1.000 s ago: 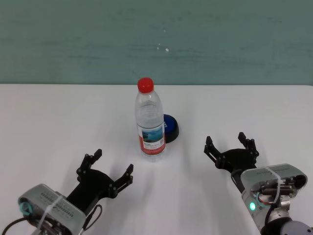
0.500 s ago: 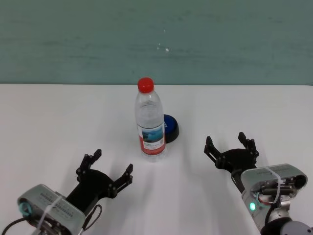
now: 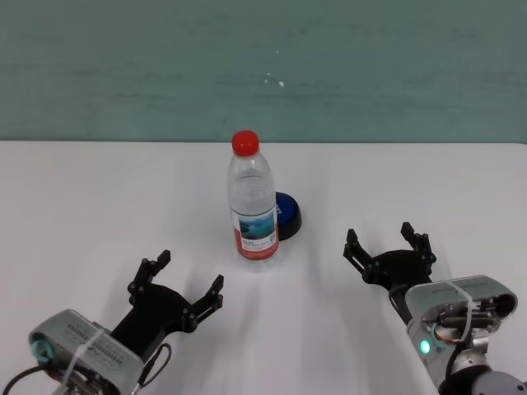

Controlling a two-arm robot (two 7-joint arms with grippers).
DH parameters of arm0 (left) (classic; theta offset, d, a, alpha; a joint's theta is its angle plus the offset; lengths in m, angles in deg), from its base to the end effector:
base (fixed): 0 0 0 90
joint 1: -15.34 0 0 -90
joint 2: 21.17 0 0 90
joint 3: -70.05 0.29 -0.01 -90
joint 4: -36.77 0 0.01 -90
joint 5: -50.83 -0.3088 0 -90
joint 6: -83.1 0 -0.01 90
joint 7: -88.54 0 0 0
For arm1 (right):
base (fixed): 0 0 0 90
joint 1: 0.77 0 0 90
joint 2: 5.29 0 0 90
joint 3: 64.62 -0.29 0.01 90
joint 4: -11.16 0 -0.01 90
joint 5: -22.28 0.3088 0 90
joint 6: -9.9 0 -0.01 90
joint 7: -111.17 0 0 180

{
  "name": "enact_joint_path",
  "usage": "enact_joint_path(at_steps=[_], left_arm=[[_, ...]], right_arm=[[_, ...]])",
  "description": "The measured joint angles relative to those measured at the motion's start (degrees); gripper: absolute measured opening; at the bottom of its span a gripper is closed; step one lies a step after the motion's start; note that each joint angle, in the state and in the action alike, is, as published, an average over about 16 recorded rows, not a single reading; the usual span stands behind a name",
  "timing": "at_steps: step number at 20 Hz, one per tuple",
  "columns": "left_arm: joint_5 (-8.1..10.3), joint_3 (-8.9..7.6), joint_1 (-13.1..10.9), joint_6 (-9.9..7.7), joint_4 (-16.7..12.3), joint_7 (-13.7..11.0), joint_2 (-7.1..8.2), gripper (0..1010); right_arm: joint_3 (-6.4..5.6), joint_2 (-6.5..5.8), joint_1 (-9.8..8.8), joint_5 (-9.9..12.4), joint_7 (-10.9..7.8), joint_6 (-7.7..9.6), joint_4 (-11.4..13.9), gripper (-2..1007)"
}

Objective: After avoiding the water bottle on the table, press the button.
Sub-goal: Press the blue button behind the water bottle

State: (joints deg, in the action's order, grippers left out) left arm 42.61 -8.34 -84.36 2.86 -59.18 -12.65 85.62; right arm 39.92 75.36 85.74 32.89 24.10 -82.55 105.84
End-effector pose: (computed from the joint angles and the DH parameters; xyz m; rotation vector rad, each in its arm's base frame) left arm 0.2704 0.0132 -0.3233 0.2497 -0.3268 1.0775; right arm 0.3002 0.0369 -0.3021 0.0481 0.0225 -1.3597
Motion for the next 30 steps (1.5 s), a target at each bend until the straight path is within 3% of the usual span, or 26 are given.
enact_joint_path(at_steps=[7, 16, 23, 30], left_arm=[[0.02, 0.00, 0.0, 0.00, 0.0, 0.0, 0.00, 1000], [0.02, 0.00, 0.0, 0.00, 0.0, 0.0, 0.00, 1000], [0.01, 0.00, 0.0, 0.00, 0.0, 0.0, 0.00, 1000], [0.01, 0.00, 0.0, 0.00, 0.0, 0.0, 0.00, 1000]], right_arm=[[-1.31, -0.89, -0.62, 0.5, -2.64, 1.19, 3.6, 1004], [-2.75, -3.14, -1.59, 1.7, -8.92, 4.55, 9.7, 1004], [-2.38, -5.59, -1.71, 2.8, -14.49, 6.00, 12.2, 1004], [-0.95, -8.75, -1.07, 5.4, -20.67, 5.55, 12.2, 1004]])
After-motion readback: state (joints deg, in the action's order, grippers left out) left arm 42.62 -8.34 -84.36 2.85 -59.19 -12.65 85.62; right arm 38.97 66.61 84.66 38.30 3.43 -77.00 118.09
